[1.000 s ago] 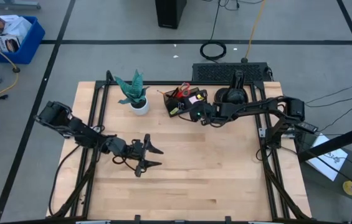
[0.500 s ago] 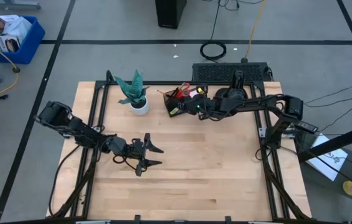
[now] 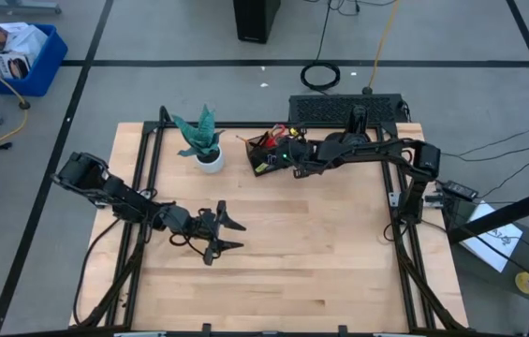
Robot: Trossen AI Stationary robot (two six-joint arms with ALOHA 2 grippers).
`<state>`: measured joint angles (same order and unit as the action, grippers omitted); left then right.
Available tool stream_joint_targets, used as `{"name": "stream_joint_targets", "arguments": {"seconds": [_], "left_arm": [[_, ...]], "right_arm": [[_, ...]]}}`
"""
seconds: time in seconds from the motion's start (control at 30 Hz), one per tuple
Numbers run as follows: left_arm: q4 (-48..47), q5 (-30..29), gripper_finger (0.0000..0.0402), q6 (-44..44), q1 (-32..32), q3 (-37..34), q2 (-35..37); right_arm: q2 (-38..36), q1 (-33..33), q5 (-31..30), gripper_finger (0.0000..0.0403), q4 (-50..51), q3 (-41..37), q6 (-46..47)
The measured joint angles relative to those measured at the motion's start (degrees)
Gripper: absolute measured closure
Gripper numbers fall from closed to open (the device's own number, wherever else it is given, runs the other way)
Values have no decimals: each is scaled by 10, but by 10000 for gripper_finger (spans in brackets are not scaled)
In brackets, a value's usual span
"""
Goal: Pick and place office supplies into organizer
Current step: Put the pink sticky notes into the black mesh desk organizer, then return to Home Position
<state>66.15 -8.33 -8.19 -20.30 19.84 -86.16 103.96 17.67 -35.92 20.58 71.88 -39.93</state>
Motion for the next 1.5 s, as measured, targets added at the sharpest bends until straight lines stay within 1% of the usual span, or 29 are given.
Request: {"name": "stream_joint_targets", "arguments": {"seconds": [0.1,0.2,0.33,0.6,0.73,0.93,1.07,1.13,1.2,1.33,1.5], "left_arm": [[0,5,176,-3,-1,0,0],[0,7,176,-5,-1,0,0],[0,7,176,-6,-1,0,0],[3,7,176,-7,-1,0,0],[4,7,176,-7,-1,0,0],[5,6,176,-7,-1,0,0],[5,3,176,-7,-1,0,0],[5,3,176,-7,0,0,0],[5,3,176,-6,0,0,0],[5,3,176,-6,0,0,0],[5,3,176,-4,0,0,0]], "right_arm": [[-1,6,6,403,-2,0,1],[-1,11,44,403,-10,0,-12],[8,14,61,403,-24,0,-32],[40,29,62,403,-43,-1,-53],[57,29,62,387,-57,-1,-59],[65,28,65,338,-57,-1,-55],[64,27,89,285,-58,-1,-50],[63,26,89,255,-58,-1,-50],[63,25,84,224,-55,-1,-50],[61,21,52,171,-41,-1,-49],[52,13,19,126,-7,-1,-67]]}}
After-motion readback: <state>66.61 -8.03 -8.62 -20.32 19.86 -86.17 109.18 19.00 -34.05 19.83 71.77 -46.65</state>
